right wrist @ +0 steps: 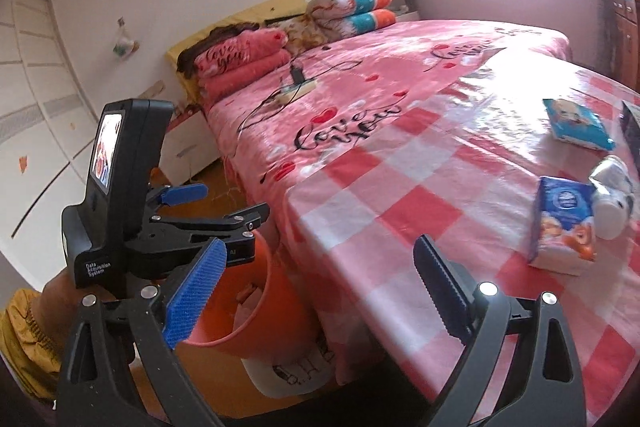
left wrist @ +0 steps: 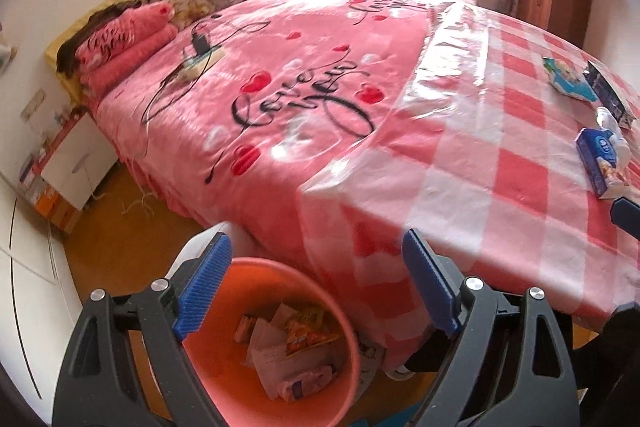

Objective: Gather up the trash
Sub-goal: 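Move both tools back over the bed toward the blue snack pack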

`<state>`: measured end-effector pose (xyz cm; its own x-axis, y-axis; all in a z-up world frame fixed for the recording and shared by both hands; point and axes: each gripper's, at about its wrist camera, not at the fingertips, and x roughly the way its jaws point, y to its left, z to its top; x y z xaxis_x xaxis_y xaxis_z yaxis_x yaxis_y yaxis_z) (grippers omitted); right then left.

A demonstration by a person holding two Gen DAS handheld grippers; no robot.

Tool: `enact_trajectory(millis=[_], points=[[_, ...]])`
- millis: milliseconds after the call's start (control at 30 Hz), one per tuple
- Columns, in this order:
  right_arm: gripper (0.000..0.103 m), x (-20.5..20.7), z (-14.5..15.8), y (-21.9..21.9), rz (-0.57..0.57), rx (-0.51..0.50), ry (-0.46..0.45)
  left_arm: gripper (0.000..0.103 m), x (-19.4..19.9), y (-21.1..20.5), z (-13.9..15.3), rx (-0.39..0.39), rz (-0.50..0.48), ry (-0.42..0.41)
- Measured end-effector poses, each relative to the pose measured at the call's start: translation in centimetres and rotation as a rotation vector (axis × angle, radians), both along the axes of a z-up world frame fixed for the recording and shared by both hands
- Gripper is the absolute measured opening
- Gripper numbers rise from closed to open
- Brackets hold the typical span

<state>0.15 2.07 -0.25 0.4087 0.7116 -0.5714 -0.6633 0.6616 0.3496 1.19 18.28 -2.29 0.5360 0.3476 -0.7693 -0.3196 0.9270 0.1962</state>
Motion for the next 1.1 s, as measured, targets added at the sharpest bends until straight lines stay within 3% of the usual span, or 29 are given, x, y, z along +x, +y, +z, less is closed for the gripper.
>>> enact_trajectory(millis=[1100], points=[[0.094,3.9,-0.3,-11.7,-0.251,0.152,0.056,0.088,5.1,-10.1,0.9,0.107,-0.188,0.019]])
